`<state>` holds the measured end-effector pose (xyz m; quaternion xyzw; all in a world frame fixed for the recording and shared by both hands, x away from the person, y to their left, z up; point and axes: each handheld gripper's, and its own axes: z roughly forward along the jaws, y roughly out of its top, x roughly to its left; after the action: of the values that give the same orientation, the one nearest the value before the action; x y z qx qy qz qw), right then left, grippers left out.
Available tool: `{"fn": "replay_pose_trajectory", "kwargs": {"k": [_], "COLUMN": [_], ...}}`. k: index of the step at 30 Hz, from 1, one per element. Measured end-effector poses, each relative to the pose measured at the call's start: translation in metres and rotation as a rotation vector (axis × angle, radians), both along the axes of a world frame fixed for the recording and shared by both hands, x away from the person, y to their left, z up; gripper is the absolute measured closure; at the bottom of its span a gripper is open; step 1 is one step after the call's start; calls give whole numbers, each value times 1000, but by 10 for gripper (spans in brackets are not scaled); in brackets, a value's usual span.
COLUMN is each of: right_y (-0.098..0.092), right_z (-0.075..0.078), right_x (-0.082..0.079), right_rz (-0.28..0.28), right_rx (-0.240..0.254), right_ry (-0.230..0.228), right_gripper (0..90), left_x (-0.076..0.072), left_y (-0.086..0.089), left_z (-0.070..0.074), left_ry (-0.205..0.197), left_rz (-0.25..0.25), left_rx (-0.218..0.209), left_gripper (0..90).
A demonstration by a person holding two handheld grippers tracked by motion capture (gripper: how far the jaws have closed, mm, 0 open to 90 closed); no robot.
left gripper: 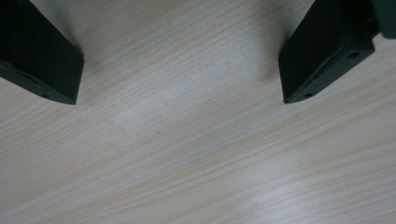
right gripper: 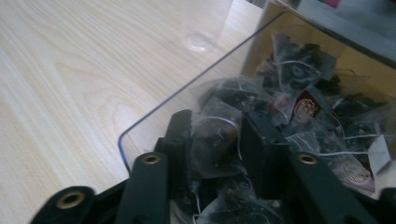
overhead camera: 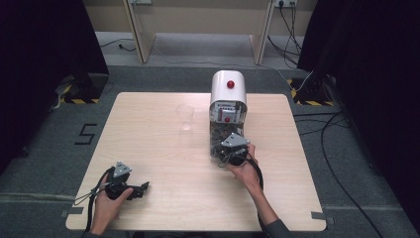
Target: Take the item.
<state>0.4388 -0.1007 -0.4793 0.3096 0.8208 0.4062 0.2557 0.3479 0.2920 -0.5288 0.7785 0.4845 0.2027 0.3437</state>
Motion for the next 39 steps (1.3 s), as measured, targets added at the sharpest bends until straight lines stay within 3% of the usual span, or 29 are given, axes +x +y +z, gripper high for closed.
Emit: {"fn": "replay_pose_trajectory", "kwargs": {"k": [8,28,39], "right_y": [-2,-5,12], "right_z": [1,33,51], "right_x": [-1,-14,-7], "right_rz": [18,63,91], "right_rx": [-4,98,137], "right_ry": [-23,-105,-131], "right_gripper": [864,875,876], "left_x": [0,0,0], "left_y": [0,0,0], "left_z": [0,0,0], "left_ry": [0,0,0], "left_rz": [0,-2,0], "left_rx": [0,3,0], "left_gripper": [0,0,0]}}
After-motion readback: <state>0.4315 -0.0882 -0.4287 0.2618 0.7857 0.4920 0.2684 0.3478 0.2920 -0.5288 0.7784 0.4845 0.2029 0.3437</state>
